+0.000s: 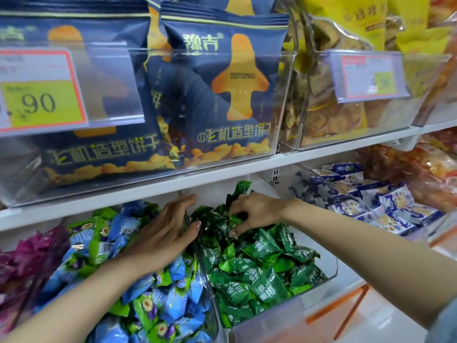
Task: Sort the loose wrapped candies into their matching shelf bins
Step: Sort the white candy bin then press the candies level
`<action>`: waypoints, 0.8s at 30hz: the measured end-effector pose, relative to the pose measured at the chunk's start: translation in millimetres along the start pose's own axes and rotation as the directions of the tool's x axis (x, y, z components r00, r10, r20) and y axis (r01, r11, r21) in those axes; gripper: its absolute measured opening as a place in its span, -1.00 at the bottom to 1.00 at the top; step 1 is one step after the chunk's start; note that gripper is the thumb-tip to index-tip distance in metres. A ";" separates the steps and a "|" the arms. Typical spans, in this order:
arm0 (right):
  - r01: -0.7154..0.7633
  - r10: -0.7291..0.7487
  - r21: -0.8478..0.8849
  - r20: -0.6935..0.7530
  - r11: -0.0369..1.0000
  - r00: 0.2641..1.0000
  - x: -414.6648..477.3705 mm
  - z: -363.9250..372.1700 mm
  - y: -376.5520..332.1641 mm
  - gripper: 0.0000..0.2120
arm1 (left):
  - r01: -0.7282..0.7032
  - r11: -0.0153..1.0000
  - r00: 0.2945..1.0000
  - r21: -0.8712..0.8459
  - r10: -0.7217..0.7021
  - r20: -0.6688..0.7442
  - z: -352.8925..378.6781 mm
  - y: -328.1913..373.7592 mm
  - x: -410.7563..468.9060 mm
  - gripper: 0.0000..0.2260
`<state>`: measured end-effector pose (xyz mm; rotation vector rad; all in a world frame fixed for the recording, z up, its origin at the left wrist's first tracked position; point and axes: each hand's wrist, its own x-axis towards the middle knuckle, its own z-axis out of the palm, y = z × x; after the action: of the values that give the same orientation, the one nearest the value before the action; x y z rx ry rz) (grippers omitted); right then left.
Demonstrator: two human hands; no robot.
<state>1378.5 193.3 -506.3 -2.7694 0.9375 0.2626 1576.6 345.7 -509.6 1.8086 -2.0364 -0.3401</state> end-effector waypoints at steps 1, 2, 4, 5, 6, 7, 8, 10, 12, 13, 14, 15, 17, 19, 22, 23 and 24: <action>-0.009 0.009 0.008 0.007 1.000 1.000 -2.9 -1.0 0.5 -0.31 | -0.005 1.000 1.000 0.011 0.005 0.000 -0.1 0.6 -0.1 -0.30; -0.022 0.021 0.023 0.016 1.000 1.000 -4.4 -1.4 0.0 -0.32 | -0.010 1.000 1.000 0.019 0.010 0.001 -0.5 2.3 -0.2 -0.33; -0.045 0.043 0.093 0.026 0.995 0.999 -3.6 -2.3 -4.1 -0.36 | -0.010 1.000 1.000 0.018 0.010 0.006 -1.3 5.6 -1.1 -0.44; -0.041 0.039 0.135 0.019 0.990 0.999 -2.5 -3.1 -6.8 -0.39 | -0.008 1.000 1.000 0.018 0.008 0.005 -1.7 6.7 -1.6 -0.49; -0.024 0.025 0.162 -0.004 0.987 1.000 -1.2 -4.4 -9.7 -0.41 | -0.004 1.000 1.000 0.017 0.004 0.008 -1.9 7.0 -1.4 -0.51; 0.001 0.005 0.162 -0.036 0.987 0.999 -0.3 -5.8 -13.2 -0.39 | -0.002 1.000 1.000 0.012 0.002 0.009 -1.6 7.3 -1.0 -0.50; 0.028 -0.018 0.149 -0.064 0.988 0.998 0.2 -7.1 -18.2 -0.36 | -0.001 1.000 1.000 0.007 0.001 0.008 -0.8 7.6 -0.5 -0.45; 0.095 -0.089 0.133 -0.050 0.986 0.995 0.6 -7.6 -35.0 -0.29 | 0.010 1.000 1.000 -0.018 -0.009 0.002 0.7 8.2 0.7 -0.45; 0.131 -0.138 0.079 0.090 0.988 0.986 5.3 -0.5 -55.1 -0.18 | 0.013 0.999 1.000 -0.039 -0.013 0.000 1.8 8.0 1.0 -0.51; 0.123 -0.127 0.034 0.163 0.992 0.978 9.0 4.6 -62.6 -0.12 | 0.008 0.999 1.000 -0.044 -0.008 0.001 2.0 8.7 0.8 -0.51; 0.099 -0.097 -0.003 0.214 0.995 0.972 14.0 9.5 -66.1 -0.07 | 0.004 0.999 1.000 -0.045 -0.004 0.004 2.1 9.3 0.5 -0.51; 0.070 -0.060 -0.030 0.242 0.997 0.968 19.4 12.5 -66.4 -0.04 | 0.001 0.999 1.000 -0.045 -0.001 0.004 1.7 9.8 0.1 -0.50; 0.049 -0.026 -0.089 0.241 0.995 0.970 28.4 13.3 -62.5 -0.03 | 0.009 0.999 1.000 -0.047 -0.009 0.014 0.3 10.2 -1.2 -0.51; 0.068 -0.034 -0.141 0.234 0.988 0.972 32.4 11.7 -58.1 -0.10 | 0.016 0.999 1.000 -0.051 -0.015 0.015 -0.9 8.9 -2.8 -0.49; 0.119 -0.083 -0.169 0.206 0.978 0.975 34.1 10.3 -50.5 -0.26 | 0.013 1.000 1.000 -0.020 -0.013 0.010 -3.0 6.5 -4.5 -0.35; 0.130 -0.099 -0.163 0.187 0.978 0.977 33.1 9.7 -47.5 -0.32 | 0.017 1.000 1.000 -0.011 -0.017 0.009 -3.3 5.8 -4.6 -0.29; 0.138 -0.115 -0.139 0.166 0.981 0.979 31.6 8.3 -44.3 -0.38 | 0.023 1.000 1.000 -0.010 -0.023 0.007 -3.4 5.3 -4.4 -0.26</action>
<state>1429.6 211.5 -515.6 -2.8779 0.7269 0.5426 1573.8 351.0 -504.9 1.8284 -2.0166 -0.3629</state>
